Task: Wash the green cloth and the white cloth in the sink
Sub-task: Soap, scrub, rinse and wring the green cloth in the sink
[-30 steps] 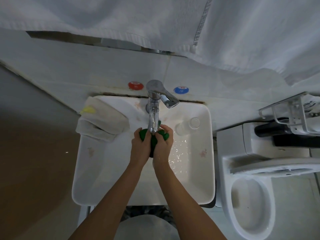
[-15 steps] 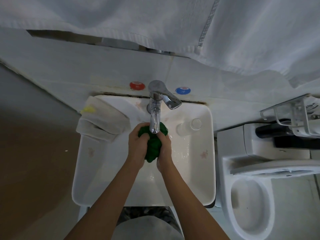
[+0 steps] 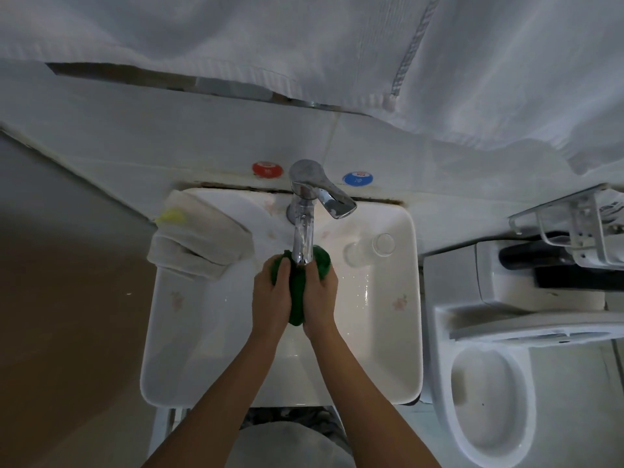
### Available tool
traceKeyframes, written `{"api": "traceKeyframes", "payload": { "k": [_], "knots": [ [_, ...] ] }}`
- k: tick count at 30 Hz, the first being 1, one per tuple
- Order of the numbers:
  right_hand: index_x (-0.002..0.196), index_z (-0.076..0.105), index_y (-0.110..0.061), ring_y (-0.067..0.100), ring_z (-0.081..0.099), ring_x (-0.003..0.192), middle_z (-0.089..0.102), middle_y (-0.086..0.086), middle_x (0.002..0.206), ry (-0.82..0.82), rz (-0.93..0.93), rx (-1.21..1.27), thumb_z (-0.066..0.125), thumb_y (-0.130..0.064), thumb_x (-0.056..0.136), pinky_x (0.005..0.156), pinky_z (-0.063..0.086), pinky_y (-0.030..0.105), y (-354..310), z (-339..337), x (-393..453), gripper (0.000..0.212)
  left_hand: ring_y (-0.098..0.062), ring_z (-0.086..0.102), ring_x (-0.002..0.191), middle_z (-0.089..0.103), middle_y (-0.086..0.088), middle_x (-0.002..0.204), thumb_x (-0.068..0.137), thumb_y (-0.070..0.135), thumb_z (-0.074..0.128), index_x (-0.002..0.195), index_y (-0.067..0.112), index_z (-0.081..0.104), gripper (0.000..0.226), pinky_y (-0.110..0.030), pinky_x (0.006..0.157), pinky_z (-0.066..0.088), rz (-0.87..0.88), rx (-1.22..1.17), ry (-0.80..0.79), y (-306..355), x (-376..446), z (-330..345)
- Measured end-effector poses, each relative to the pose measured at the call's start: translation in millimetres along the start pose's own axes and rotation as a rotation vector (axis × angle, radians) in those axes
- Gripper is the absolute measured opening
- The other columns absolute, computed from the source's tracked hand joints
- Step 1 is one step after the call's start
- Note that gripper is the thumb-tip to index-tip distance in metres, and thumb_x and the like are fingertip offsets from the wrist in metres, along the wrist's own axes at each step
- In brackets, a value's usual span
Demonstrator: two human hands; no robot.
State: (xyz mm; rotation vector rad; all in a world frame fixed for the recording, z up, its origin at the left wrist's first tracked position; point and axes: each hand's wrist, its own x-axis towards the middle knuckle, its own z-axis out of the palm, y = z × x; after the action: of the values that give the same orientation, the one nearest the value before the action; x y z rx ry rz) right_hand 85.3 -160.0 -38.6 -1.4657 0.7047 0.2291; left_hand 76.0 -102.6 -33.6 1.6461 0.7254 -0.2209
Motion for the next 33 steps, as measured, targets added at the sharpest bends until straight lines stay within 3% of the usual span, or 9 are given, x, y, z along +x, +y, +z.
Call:
{"api": "traceKeyframes", "payload": {
  "k": [4, 7, 11, 15, 17, 20, 23, 27, 33],
  "knots": [
    [0.071, 0.066, -0.028, 0.032, 0.067, 0.089, 0.068, 0.012, 0.085, 0.072, 0.088, 0.053, 0.060, -0.041, 0.085, 0.086, 0.054, 0.055, 0, 4, 5, 0.020, -0.025, 0.056, 0.116, 0.059, -0.008, 0.128, 0.085, 0.060, 0.045, 0.131, 0.021, 0.054, 0.061, -0.047, 0.105, 0.041, -0.433, -0.480, -0.152, -7, -6, 1],
    [0.075, 0.065, -0.020, 0.032, 0.067, 0.086, 0.067, 0.015, 0.084, 0.061, 0.108, 0.092, 0.063, -0.028, 0.088, 0.084, 0.055, 0.055, 2, 4, 6, 0.016, -0.027, 0.059, 0.110, 0.064, -0.007, 0.116, 0.091, 0.059, 0.039, 0.120, 0.019, 0.059, 0.053, -0.047, 0.098, 0.046, -0.568, -0.543, -0.199, -2, -4, -6],
    [0.087, 0.061, -0.017, 0.027, 0.065, 0.088, 0.065, 0.009, 0.089, 0.070, 0.050, 0.089, 0.059, -0.012, 0.089, 0.086, 0.056, 0.047, 3, 0, 6, 0.006, -0.022, 0.063, 0.106, 0.065, -0.004, 0.118, 0.094, 0.035, 0.053, 0.118, 0.026, 0.059, 0.027, -0.044, 0.093, 0.051, -0.423, -0.479, -0.171, 1, -5, -7],
    [0.124, 0.053, -0.028, 0.005, 0.054, 0.098, 0.053, -0.019, 0.107, 0.011, -0.019, 0.052, 0.047, 0.001, 0.093, 0.087, 0.046, 0.019, -1, -1, 4, 0.042, -0.019, 0.060, 0.107, 0.059, -0.001, 0.120, 0.092, 0.006, 0.053, 0.128, 0.020, 0.050, 0.038, -0.034, 0.087, 0.054, -0.170, -0.358, -0.013, 2, -7, -3],
    [0.134, 0.052, -0.026, 0.006, 0.053, 0.109, 0.054, -0.014, 0.120, -0.064, 0.001, 0.041, 0.045, -0.003, 0.094, 0.099, 0.044, 0.024, -1, -1, 3, 0.046, -0.015, 0.058, 0.107, 0.058, 0.004, 0.116, 0.091, -0.002, 0.049, 0.127, 0.019, 0.048, 0.042, -0.037, 0.094, 0.050, -0.084, -0.329, 0.009, 0, -9, -2],
    [0.106, 0.068, -0.028, 0.021, 0.059, 0.109, 0.066, 0.000, 0.109, -0.170, 0.015, 0.012, 0.054, -0.019, 0.087, 0.098, 0.049, 0.037, 0, -6, 1, 0.025, -0.012, 0.057, 0.104, 0.056, 0.009, 0.111, 0.090, -0.010, 0.045, 0.128, 0.018, 0.046, 0.047, -0.035, 0.096, 0.048, 0.014, -0.288, 0.005, -3, -10, -4],
    [0.092, 0.066, -0.033, 0.018, 0.064, 0.097, 0.067, 0.000, 0.098, -0.211, 0.004, -0.016, 0.060, -0.032, 0.085, 0.090, 0.053, 0.037, 1, -7, 1, 0.009, -0.010, 0.058, 0.104, 0.057, 0.010, 0.111, 0.094, 0.001, 0.042, 0.127, 0.023, 0.044, 0.040, -0.030, 0.090, 0.049, 0.012, -0.299, -0.057, -1, -8, -2],
    [0.080, 0.061, -0.024, 0.015, 0.059, 0.073, 0.061, -0.004, 0.075, -0.081, -0.090, -0.063, 0.057, -0.027, 0.089, 0.070, 0.050, 0.036, 2, -1, 2, 0.010, -0.008, 0.060, 0.087, 0.060, 0.006, 0.101, 0.098, 0.040, 0.042, 0.106, 0.028, 0.050, 0.017, -0.028, 0.075, 0.048, 0.101, 0.076, 0.084, 4, -6, 10],
    [0.057, 0.049, -0.019, 0.021, 0.041, 0.060, 0.044, 0.002, 0.056, 0.045, 0.033, 0.077, 0.062, -0.025, 0.081, 0.060, 0.039, 0.035, 2, -4, 3, 0.028, -0.016, 0.060, 0.064, 0.061, 0.004, 0.070, 0.096, 0.039, 0.047, 0.085, 0.019, 0.055, 0.024, -0.027, 0.055, 0.043, 0.155, 0.250, 0.116, 3, -2, 10]
  ]
}}
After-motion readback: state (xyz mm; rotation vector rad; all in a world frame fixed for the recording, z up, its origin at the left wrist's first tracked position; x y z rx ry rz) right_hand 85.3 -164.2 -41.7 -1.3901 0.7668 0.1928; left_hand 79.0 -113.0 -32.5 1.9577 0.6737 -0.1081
